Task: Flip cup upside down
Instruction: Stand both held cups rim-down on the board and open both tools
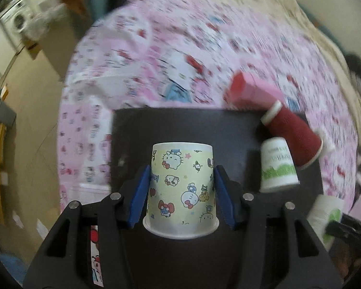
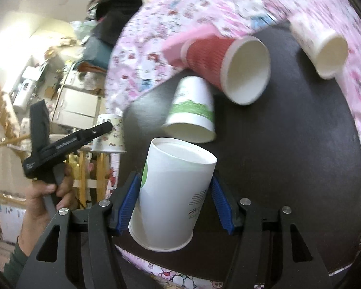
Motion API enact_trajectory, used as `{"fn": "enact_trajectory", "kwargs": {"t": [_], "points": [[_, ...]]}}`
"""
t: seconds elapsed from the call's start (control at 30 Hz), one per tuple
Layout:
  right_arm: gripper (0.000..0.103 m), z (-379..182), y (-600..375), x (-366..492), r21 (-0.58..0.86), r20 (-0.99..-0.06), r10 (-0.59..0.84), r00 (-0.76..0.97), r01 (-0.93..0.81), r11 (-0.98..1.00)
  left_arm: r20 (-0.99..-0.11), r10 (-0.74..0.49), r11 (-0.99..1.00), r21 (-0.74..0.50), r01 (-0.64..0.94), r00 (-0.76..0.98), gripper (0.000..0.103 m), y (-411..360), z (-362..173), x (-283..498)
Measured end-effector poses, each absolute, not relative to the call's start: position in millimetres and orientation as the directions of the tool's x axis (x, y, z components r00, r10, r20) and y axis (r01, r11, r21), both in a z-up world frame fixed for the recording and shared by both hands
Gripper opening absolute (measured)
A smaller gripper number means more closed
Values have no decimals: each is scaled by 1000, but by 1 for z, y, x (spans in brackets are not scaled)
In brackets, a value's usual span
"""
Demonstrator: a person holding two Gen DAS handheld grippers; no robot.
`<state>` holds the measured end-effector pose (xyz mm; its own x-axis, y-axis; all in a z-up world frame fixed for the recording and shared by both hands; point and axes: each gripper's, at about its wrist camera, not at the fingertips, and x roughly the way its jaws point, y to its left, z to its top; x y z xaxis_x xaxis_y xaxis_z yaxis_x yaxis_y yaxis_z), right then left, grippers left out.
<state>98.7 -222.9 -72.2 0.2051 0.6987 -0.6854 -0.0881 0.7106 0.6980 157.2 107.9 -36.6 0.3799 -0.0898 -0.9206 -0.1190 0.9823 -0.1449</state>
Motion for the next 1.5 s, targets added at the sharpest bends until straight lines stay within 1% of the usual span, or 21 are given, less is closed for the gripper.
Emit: {"fn": "enact_trajectory", "kwargs": {"t": [0.17, 0.3, 0.4, 0.47, 0.63, 0.77, 0.87, 1.17, 1.33, 1.47, 1.5], "points": [[61, -40, -190, 111, 682, -653, 718, 239, -227, 696, -882, -82, 967, -183, -176, 465, 50, 135, -28, 156], [61, -26, -157, 128, 652, -640, 722, 265, -309, 692, -803, -42, 957, -203, -207, 594, 51, 148, -25, 161], [61, -22, -128, 143, 572, -655, 688, 314, -389, 722, -750, 3, 964, -175, -202, 662, 51, 150, -37, 167], [61, -27, -107, 157, 490, -686, 642, 342, -434, 756, -737, 15, 970, -152, -187, 676, 51, 149, -47, 171], [61, -47, -63, 170, 269, -707, 520, 478, -498, 824, -695, 45, 975, -127, -183, 718, 51, 154, -64, 160], [61, -65, -35, 171, 162, -699, 447, 558, -485, 859, -683, 23, 966, -174, -193, 730, 51, 163, -79, 158], [61, -78, -26, 173, 133, -694, 420, 584, -470, 873, -670, 10, 965, -187, -182, 743, 51, 164, -85, 157], [62, -94, -24, 168, 145, -686, 428, 588, -467, 872, -673, 13, 979, -142, -146, 739, 51, 151, -92, 150], [63, -94, -25, 163, 141, -696, 444, 564, -499, 855, -698, 2, 981, -136, -136, 716, 53, 149, -90, 137], [66, -94, -26, 158, 147, -700, 472, 536, -539, 830, -732, -19, 983, -137, -120, 681, 55, 147, -90, 133], [66, -93, -26, 157, 155, -699, 484, 526, -549, 821, -742, -29, 982, -147, -121, 670, 59, 148, -91, 133]]}}
